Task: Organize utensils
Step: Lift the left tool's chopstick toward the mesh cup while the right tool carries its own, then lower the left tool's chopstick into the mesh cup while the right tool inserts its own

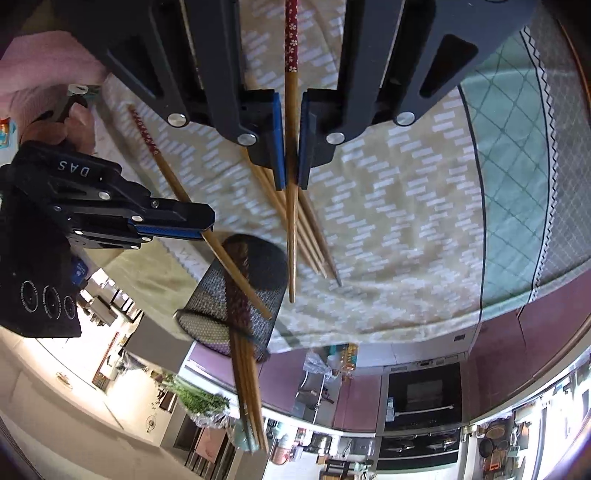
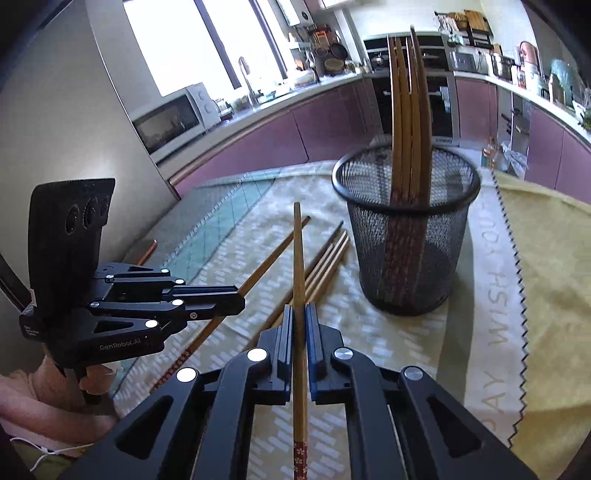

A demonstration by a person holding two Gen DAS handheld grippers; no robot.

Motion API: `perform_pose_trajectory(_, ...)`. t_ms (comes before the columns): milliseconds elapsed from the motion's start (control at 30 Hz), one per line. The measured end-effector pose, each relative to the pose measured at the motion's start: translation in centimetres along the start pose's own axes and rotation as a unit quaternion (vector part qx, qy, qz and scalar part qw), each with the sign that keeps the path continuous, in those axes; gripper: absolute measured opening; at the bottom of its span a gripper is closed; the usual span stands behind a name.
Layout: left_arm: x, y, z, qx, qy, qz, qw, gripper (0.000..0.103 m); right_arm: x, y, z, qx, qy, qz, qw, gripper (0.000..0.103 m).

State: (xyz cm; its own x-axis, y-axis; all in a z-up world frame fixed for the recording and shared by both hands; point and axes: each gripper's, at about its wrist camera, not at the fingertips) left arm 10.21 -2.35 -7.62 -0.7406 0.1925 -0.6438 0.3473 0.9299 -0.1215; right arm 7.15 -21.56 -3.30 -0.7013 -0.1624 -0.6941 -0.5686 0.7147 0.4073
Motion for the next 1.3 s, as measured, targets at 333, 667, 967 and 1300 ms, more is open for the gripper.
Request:
perform_pose_trajectory(333,-2.0,-0.1,-5.9,0.043,-0.069,-0.002,0.9967,0.008,-1.5,0.2,-4.3,-0.004,-0.070,-0.004,0.998,0.006)
perform_pose_trajectory(667,-4.1,-0.1,-9.1,0.064,-0.124,-0.006,0.9903,0.008,-3.7,0.0,-7.0,-0.002,-0.112,-0.015,0.994,0.006)
perform_pose_trajectory(967,-8.9,-0.8,-10.1,0.071,-0.173,-0.008,0.9824,0.008,-6.8,0.1,-9.9,0.008,-0.151,-0.042,0.988,0.006)
perform_pose_trajectory(1300,-13.2,-2.7,-10.7,0.071,-0.210,0.006,0.9751,0.007,-9.8,0.0,-12.6,0.023,-0.199,-0.063,0.978,0.006)
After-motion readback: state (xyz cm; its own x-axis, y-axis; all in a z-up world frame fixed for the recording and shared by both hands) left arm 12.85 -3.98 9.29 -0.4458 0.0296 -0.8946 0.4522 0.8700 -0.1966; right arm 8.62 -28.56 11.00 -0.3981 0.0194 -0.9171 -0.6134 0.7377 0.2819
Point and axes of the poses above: each gripper's, at about its wrist camera, not at the fingertips, and z roughly the way its jaws point, y to its left, x to its underside, and after that the axes turned 8 degrees about -x, right-handed
